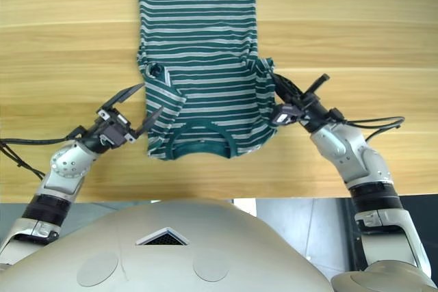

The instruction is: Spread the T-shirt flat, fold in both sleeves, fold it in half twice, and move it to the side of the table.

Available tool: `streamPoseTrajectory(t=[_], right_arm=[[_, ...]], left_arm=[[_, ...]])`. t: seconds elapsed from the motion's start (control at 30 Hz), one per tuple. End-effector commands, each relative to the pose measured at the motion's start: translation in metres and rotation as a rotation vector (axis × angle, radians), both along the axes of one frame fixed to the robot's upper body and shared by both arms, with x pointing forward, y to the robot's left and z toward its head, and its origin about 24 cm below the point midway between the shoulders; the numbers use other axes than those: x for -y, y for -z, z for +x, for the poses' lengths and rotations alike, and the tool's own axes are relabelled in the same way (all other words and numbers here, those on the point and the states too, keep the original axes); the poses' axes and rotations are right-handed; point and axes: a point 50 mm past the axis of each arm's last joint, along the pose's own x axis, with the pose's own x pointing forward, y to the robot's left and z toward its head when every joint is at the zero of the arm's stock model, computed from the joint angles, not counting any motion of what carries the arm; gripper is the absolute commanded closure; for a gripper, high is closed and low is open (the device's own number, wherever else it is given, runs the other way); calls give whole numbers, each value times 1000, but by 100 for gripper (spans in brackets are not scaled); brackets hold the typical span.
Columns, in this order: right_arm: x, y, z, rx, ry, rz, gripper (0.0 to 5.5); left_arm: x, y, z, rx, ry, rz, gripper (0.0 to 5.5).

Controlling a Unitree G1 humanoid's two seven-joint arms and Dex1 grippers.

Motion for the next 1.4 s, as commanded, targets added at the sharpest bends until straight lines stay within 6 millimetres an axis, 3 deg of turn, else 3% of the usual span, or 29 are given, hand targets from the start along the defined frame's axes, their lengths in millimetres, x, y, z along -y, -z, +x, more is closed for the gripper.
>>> streamPoseTrajectory(t=[0.03, 0.3, 0.5, 0.87, 0.97, 1.07, 1.13, 1.2, 1.23, 1.3, 1.4], right_arm=[[-13, -2, 1, -10, -63, 40, 547], [-44, 12, -2, -93, -204, 88, 547], [-50, 18, 0, -131, -230, 86, 547], [-33, 21, -1, -192, -220, -2, 338], [-26, 24, -6, -237, -210, -53, 325], [-27, -7, -5, -132, -269, 52, 325], [-27, -50, 2, 33, -264, 262, 325], [-8, -85, 11, 170, -186, 386, 325], [8, -89, 14, 191, -121, 361, 325], [32, -79, 14, 152, -23, 241, 325], [47, -25, -10, -106, 14, -39, 325]], left_arm=[[1, 1, 3, 3, 11, -1, 251], [2, 6, 7, -14, 11, -6, 251], [3, 11, 9, -28, 7, -16, 251], [1, 14, 9, -41, 12, 12, 251], [-19, 13, 12, -38, -49, 106, 251], [-59, -8, 27, 73, -231, 242, 251], [-81, -30, 32, 166, -347, 278, 251], [-106, -46, 32, 235, -446, 364, 251], [-116, -50, 30, 242, -473, 425, 251], [-125, -45, 22, 193, -462, 545, 251], [-105, -3, -5, -39, -210, 712, 251]])
